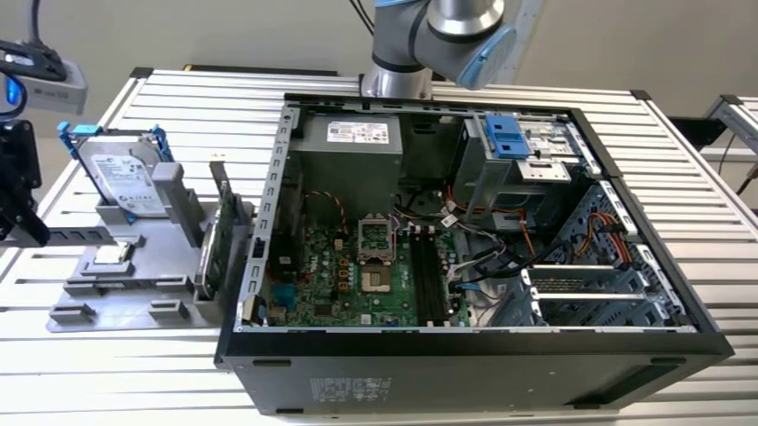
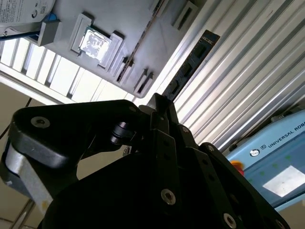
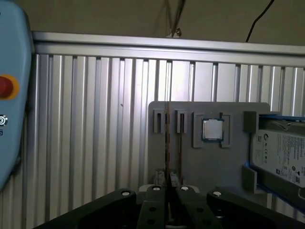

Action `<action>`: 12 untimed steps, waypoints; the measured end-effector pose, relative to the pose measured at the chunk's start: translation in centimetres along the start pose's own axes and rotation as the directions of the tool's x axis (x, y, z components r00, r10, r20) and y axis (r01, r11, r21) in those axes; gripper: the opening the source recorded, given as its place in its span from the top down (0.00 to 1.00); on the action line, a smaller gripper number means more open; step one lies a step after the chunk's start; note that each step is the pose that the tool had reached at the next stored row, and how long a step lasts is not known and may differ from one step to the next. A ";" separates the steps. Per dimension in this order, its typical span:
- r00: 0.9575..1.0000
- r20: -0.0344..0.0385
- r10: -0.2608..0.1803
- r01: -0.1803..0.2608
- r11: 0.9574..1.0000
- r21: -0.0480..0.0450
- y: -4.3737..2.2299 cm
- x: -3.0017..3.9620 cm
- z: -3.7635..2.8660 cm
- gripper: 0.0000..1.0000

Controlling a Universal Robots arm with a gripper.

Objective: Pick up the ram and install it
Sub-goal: 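Pick up the ram and move it above insertion slot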

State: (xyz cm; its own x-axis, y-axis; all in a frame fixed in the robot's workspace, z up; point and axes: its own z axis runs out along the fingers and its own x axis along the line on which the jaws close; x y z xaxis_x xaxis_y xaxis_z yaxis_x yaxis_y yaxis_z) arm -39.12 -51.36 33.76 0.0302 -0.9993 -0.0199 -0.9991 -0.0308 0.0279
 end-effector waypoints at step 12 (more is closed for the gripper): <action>1.000 0.000 0.000 0.000 1.000 0.000 0.02 -0.01 -0.34 1.00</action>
State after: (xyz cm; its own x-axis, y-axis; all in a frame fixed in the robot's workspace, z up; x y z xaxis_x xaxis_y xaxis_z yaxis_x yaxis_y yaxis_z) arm -39.13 -51.35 34.10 0.0301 -0.9994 -0.0199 -0.9991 -0.0306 0.0282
